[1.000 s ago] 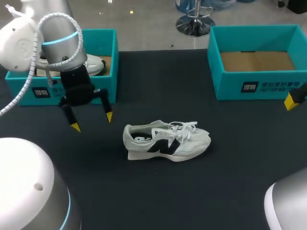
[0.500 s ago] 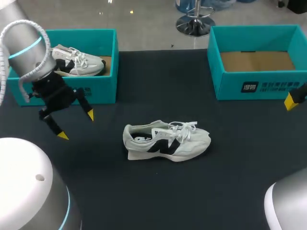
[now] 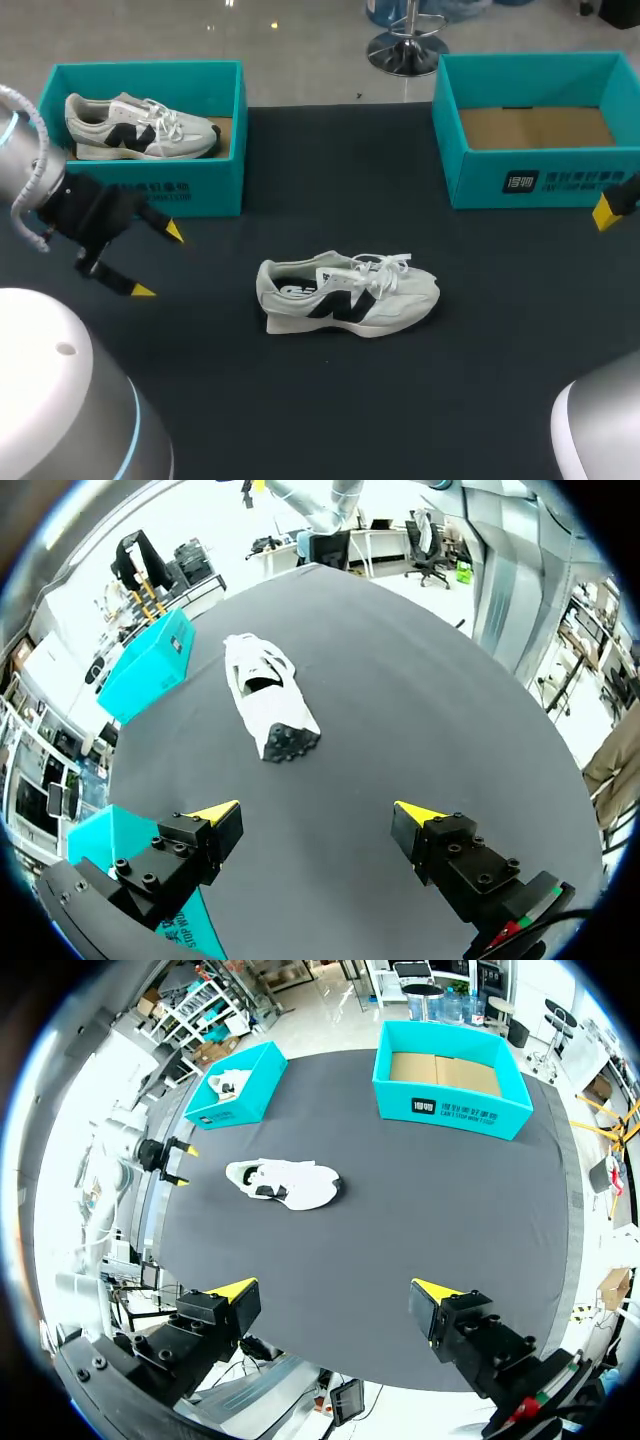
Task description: Take the shoe out of the shoebox, open the shoe tongue, remove and reinsert the insole, then place the shoe into the shoebox
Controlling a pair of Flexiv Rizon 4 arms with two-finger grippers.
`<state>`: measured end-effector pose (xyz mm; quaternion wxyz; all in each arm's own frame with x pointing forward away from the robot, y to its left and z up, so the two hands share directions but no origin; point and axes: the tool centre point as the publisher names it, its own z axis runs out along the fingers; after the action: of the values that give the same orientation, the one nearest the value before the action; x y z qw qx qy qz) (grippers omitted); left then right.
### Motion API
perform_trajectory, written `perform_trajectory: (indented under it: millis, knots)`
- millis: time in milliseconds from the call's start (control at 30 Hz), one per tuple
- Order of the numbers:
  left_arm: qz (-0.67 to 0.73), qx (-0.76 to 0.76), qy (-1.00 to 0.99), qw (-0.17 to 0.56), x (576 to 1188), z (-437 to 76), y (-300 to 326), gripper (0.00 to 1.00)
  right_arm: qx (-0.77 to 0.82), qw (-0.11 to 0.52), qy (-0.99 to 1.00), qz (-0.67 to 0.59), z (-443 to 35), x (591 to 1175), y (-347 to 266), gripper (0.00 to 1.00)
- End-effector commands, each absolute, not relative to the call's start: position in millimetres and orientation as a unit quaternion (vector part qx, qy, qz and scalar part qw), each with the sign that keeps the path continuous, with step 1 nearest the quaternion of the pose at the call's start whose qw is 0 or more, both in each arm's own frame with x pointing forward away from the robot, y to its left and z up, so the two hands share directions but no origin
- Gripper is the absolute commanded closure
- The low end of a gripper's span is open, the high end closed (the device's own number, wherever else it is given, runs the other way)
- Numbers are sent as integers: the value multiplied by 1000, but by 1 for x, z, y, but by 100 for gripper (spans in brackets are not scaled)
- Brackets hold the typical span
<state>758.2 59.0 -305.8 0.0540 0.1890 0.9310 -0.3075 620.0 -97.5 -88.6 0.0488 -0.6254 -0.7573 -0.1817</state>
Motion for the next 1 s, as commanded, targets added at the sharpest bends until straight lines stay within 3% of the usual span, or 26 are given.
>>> perform_trajectory:
  millis: [33,367,633,1000]
  knots:
    - [-335,130,915,183,752,-309,61,0,-626,50,-758,-179,-87,623,-97,0]
    - [-345,165,900,208,755,-321,62,0,-626,50,-758,-179,-87,623,-97,0]
    - [-514,142,836,129,765,-340,81,0,-626,50,-758,-179,-87,623,-97,0]
    - [-583,107,796,125,757,-341,69,0,-626,50,-758,-179,-87,623,-97,0]
